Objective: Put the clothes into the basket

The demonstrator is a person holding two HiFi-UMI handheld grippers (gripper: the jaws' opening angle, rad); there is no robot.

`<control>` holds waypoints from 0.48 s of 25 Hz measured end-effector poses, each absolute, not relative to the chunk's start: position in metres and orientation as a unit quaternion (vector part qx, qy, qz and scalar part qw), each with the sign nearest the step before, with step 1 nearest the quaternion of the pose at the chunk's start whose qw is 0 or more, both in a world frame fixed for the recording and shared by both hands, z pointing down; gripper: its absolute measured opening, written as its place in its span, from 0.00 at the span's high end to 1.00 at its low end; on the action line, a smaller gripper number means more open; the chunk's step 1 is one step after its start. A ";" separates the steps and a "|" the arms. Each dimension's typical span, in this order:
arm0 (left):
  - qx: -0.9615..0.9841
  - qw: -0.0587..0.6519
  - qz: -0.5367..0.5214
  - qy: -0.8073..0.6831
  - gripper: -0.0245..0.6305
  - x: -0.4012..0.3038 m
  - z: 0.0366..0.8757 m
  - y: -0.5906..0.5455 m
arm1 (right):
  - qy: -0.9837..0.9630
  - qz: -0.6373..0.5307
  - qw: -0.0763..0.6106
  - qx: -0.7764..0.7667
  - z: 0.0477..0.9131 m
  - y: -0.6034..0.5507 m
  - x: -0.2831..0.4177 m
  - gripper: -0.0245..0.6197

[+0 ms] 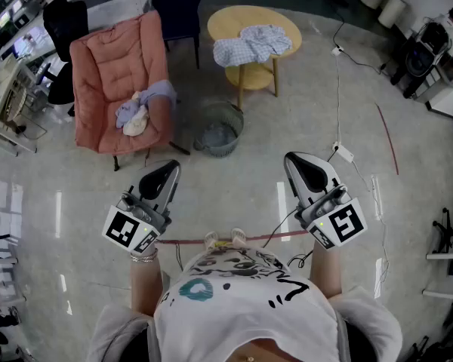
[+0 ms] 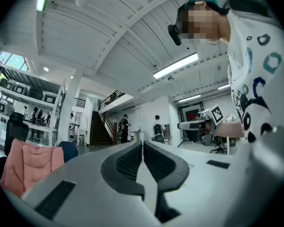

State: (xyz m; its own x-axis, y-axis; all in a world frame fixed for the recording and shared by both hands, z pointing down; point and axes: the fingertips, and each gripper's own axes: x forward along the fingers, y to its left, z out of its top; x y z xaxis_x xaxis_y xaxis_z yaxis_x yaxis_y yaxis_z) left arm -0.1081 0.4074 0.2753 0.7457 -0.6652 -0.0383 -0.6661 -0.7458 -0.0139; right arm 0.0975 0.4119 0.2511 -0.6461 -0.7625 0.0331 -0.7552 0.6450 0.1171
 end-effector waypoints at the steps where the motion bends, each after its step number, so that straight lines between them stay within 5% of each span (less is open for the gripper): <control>1: -0.934 0.013 0.015 0.356 0.93 -0.108 0.275 0.407 | -0.906 -0.047 0.040 0.418 0.250 0.412 0.097 0.92; 12: -0.934 0.009 0.013 0.357 0.93 -0.115 0.274 0.405 | -0.909 -0.049 0.044 0.412 0.245 0.406 0.088 0.92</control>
